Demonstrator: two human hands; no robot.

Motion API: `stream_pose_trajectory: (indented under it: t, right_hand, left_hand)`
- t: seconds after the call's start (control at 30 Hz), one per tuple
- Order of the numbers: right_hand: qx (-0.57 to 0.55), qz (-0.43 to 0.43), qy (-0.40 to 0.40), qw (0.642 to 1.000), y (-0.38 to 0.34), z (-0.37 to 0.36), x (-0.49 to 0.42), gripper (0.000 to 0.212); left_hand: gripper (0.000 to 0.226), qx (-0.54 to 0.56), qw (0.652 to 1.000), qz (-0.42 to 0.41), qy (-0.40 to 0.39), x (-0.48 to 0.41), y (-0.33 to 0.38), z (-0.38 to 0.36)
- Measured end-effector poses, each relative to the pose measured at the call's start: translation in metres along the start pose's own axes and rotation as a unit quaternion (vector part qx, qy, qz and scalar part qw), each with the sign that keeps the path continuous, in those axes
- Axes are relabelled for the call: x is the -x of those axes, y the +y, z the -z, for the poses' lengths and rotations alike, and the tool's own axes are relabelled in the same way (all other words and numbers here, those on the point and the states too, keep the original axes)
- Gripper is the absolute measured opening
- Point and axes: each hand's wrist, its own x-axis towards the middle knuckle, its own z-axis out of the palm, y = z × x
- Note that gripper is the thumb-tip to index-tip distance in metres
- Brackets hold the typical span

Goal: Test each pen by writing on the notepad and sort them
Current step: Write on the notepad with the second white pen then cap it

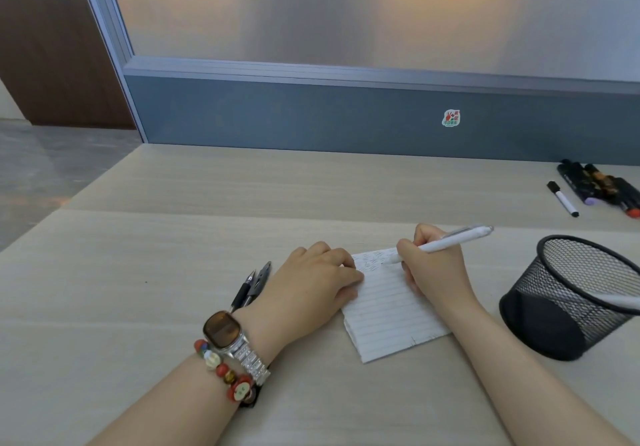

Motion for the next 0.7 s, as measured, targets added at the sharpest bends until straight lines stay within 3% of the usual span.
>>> stream_pose_trajectory:
  t: [0.7]
  right_hand:
    - [0.022, 0.002, 0.016, 1.0, -0.002, -0.0007, 0.0037, 0.031]
  left_hand:
    - [0.031, 0.006, 1.0, 0.004, -0.004, 0.0009, -0.0002, -0.0003]
